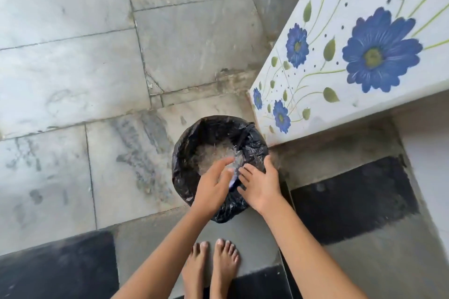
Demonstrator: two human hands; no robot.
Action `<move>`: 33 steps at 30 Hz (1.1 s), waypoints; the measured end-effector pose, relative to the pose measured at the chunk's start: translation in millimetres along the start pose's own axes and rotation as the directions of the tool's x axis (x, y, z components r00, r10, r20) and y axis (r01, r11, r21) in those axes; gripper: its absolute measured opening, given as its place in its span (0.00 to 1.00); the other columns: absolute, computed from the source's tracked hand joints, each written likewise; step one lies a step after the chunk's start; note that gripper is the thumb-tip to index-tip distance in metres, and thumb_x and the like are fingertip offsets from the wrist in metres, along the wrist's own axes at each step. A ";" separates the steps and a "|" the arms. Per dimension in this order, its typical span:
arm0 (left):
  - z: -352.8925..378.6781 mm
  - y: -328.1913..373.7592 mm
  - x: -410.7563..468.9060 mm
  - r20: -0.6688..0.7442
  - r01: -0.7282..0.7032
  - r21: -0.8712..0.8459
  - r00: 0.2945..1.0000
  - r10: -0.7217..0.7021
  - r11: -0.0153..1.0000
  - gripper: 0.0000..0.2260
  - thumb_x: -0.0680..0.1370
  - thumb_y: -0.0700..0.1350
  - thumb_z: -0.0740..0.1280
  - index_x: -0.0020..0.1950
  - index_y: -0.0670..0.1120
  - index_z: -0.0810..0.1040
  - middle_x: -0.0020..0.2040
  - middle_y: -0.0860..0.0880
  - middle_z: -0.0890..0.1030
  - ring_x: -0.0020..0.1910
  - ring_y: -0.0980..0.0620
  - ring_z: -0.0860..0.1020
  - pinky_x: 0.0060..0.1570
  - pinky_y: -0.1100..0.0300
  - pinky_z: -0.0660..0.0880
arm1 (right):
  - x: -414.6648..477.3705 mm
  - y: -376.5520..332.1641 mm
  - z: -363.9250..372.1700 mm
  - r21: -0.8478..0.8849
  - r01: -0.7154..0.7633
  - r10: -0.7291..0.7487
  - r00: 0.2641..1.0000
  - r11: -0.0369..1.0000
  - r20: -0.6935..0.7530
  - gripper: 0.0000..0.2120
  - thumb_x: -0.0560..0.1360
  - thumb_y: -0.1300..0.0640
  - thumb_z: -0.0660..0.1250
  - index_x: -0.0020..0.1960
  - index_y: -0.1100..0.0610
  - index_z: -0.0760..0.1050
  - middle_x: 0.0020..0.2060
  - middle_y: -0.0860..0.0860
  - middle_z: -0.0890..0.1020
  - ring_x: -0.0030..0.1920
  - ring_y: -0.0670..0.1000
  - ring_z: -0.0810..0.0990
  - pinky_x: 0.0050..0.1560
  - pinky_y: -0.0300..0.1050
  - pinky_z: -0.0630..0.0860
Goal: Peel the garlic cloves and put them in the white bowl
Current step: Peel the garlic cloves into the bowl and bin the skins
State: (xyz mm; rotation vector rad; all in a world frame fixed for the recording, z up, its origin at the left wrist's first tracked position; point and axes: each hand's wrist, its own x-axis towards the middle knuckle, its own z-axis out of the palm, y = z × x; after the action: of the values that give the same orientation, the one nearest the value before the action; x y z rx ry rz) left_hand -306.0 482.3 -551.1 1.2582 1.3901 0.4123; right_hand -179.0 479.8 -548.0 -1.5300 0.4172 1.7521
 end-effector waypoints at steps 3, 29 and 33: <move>24.0 -6.5 -1.0 0.184 -0.106 -0.093 0.975 0.122 0.990 0.20 0.80 0.52 0.52 0.71 0.52 0.68 0.72 0.55 0.68 0.72 0.62 0.61 0.71 0.69 0.55 | 4.9 0.5 5.1 0.064 -0.033 0.030 0.999 0.997 0.046 0.39 0.77 0.32 0.48 0.72 0.62 0.64 0.65 0.58 0.73 0.67 0.56 0.71 0.72 0.51 0.58; 3.1 -33.2 14.7 0.064 0.208 0.122 0.974 -0.217 0.970 0.19 0.84 0.49 0.51 0.74 0.46 0.65 0.76 0.48 0.61 0.76 0.53 0.56 0.71 0.61 0.51 | -19.4 -3.0 18.5 -0.122 0.052 -0.051 0.999 0.991 0.004 0.29 0.81 0.40 0.49 0.73 0.58 0.63 0.72 0.56 0.67 0.72 0.56 0.63 0.71 0.50 0.58; -31.1 33.7 -16.2 -0.035 0.126 0.163 0.992 -0.122 0.979 0.17 0.81 0.46 0.60 0.70 0.47 0.70 0.70 0.50 0.70 0.69 0.52 0.68 0.62 0.62 0.63 | -67.7 -5.4 18.4 -0.462 0.203 -0.309 0.936 0.863 -0.166 0.19 0.82 0.52 0.56 0.68 0.60 0.69 0.66 0.55 0.74 0.65 0.54 0.72 0.62 0.45 0.65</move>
State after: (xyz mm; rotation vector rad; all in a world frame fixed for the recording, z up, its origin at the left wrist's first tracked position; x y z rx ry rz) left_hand -322.2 493.6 -506.6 1.2951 1.5403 0.2314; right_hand -188.4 473.9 -478.6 -2.0212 -0.0872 1.5184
